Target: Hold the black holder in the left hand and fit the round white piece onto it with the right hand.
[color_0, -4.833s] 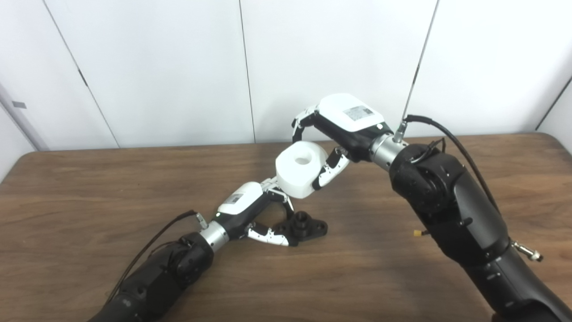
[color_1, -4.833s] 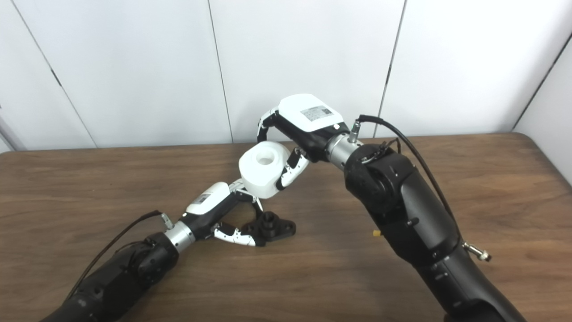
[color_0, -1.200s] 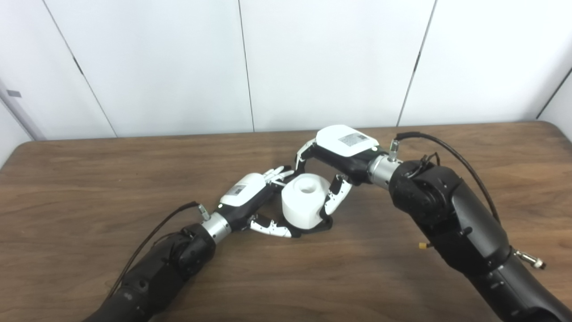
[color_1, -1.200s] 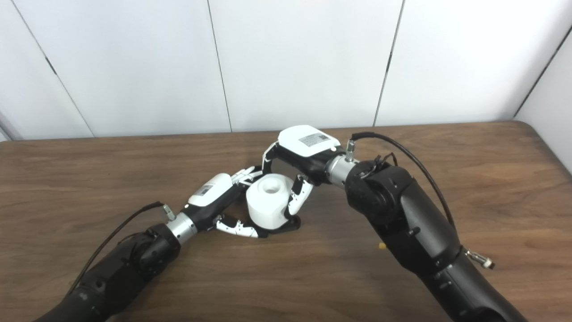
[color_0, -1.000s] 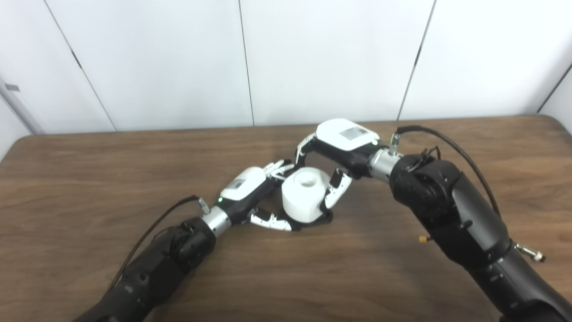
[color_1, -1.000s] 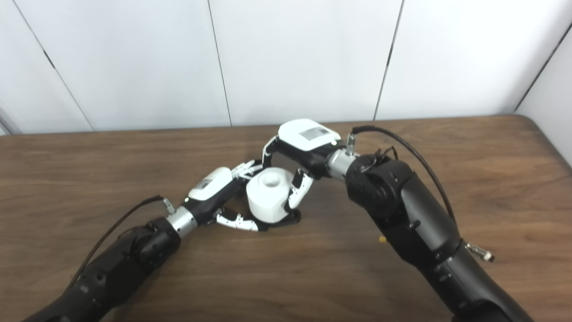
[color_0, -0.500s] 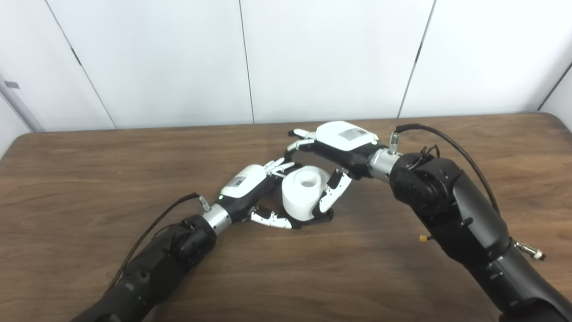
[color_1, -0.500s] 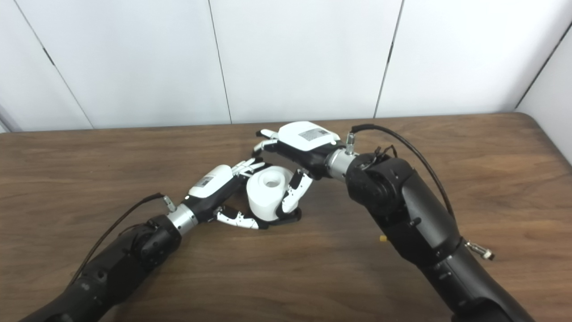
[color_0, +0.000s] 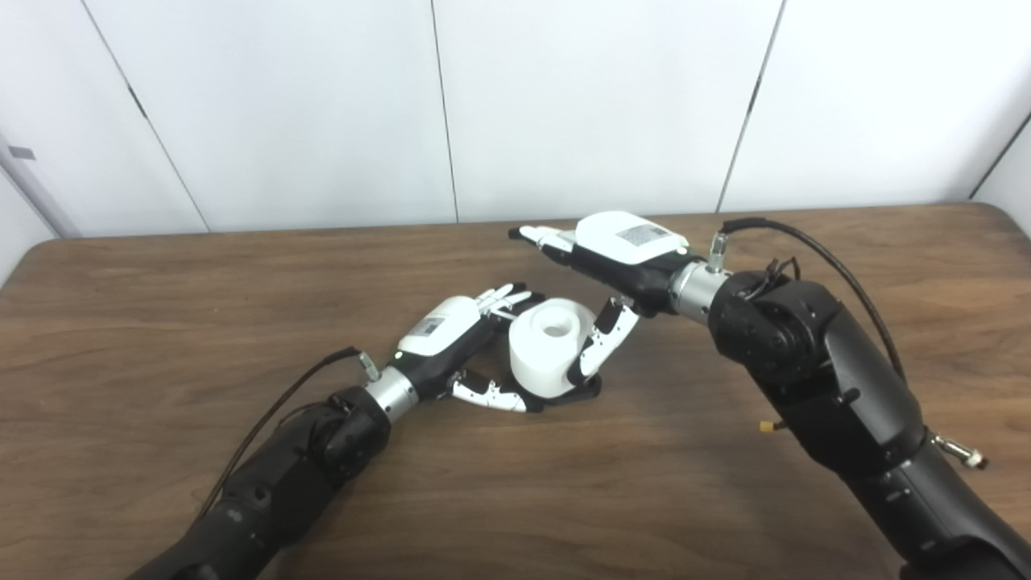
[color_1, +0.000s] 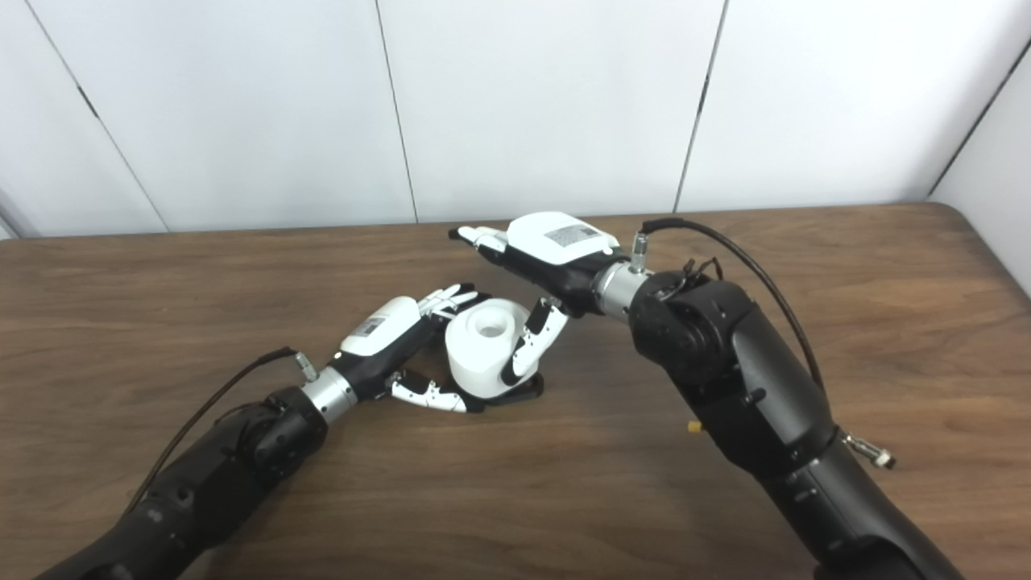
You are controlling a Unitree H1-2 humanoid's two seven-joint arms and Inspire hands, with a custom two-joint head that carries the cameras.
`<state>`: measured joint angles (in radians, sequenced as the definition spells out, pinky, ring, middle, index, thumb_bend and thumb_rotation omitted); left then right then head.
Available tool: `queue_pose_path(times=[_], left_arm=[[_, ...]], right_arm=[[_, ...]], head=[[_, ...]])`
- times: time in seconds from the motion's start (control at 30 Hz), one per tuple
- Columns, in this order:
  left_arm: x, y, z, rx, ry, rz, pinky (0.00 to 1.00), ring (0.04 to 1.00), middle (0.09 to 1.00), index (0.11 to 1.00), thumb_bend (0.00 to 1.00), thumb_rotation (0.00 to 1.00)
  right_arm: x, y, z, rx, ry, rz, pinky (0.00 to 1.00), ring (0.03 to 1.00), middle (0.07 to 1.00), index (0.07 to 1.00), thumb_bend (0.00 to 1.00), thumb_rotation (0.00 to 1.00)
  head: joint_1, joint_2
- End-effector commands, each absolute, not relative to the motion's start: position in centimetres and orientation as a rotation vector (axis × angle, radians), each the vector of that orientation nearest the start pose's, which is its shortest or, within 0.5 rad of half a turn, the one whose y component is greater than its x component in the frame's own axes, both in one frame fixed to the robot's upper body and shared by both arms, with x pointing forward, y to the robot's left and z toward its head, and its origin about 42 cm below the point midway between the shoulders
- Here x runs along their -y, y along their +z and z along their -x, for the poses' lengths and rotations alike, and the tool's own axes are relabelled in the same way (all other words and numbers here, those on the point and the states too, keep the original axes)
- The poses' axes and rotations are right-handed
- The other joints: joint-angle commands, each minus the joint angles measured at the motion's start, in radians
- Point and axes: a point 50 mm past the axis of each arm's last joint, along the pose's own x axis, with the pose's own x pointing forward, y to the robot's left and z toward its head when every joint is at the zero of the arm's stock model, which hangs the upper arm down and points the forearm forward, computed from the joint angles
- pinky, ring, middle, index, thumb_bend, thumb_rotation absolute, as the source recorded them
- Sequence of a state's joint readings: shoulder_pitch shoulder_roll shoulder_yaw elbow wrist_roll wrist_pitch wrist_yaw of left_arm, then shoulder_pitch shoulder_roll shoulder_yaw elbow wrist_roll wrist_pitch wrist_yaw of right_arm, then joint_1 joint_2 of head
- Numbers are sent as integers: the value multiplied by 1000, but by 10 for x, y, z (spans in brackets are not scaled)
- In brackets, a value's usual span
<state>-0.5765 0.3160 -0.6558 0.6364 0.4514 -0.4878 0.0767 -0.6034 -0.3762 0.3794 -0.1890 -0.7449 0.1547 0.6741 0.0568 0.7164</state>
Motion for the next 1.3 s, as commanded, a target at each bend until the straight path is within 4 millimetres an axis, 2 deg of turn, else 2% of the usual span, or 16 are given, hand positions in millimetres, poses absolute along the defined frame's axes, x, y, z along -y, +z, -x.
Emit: queue_pose_path(times=[0.0,0.07,0.13,0.27,0.33,0.43,0.47,0.5,0.53,0.57,0.6,0.67,0.77,0.87,1.1,1.27], left_arm=[[-166,60,-385,282,-894,-1047,1000,1000,937,482,524,65],[-167,60,-386,280,-897,-1052,1000,1000,936,482,525,65],[-168,60,-385,278,-896,-1052,1000,1000,937,482,524,65],[-170,59,-386,268,-893,-1047,1000,1000,939,482,524,65],[-170,59,-386,265,-893,-1046,1000,1000,942,482,524,65],[-170,59,-385,261,-891,-1040,1000,1000,943,482,524,64],[-170,59,-385,262,-891,-1041,1000,1000,944,482,525,64],[-170,59,-386,264,-892,-1042,1000,1000,944,482,525,64],[-171,59,-386,264,-892,-1041,1000,1000,944,482,524,64],[-171,59,-386,264,-893,-1042,1000,1000,944,482,524,64],[-170,59,-386,264,-894,-1043,1000,1000,944,482,524,64],[-170,60,-386,264,-894,-1044,1000,1000,943,482,524,64],[-171,59,-387,273,-889,-1051,1000,1000,941,482,524,65],[-171,59,-387,271,-888,-1050,1000,1000,941,482,524,65],[-170,58,-386,268,-888,-1048,1000,1000,941,482,524,65],[-173,58,-386,257,-882,-1054,1000,1000,945,483,525,65]], right_arm=[[171,330,-394,393,605,1362,889,948,992,1000,1000,303],[179,343,-394,366,621,1366,903,970,998,1000,1000,297],[187,355,-393,337,645,1376,814,950,1000,1000,1000,302],[209,379,-390,230,737,1343,627,815,1000,1000,1000,273],[218,386,-388,193,768,1321,625,868,1000,1000,1000,277],[234,397,-386,111,808,1254,761,979,1000,1000,1000,248],[241,401,-386,98,816,1217,639,930,1000,997,1000,206],[248,405,-386,95,815,1192,441,717,998,983,1000,157],[254,409,-386,98,811,1173,407,717,985,962,996,143],[261,411,-386,110,791,1161,447,759,965,940,996,137],[268,414,-386,130,762,1151,596,819,926,893,983,142],[276,414,-386,196,656,1139,652,783,820,796,927,132],[282,399,-392,359,502,1025,592,697,725,724,845,104],[282,368,-402,455,367,841,559,634,679,677,764,99],[249,287,-408,517,218,659,472,591,688,700,699,218],[233,262,-403,515,199,638,459,589,703,707,723,165]], head=[[-1,2],[-5,0],[-6,-1],[-6,-1],[-6,-1],[-6,-1],[-9,-2],[-9,-2],[-9,-2],[-8,-4],[-8,-4],[-11,-6],[-12,-7],[-14,-8],[-12,-9],[-7,-11]])
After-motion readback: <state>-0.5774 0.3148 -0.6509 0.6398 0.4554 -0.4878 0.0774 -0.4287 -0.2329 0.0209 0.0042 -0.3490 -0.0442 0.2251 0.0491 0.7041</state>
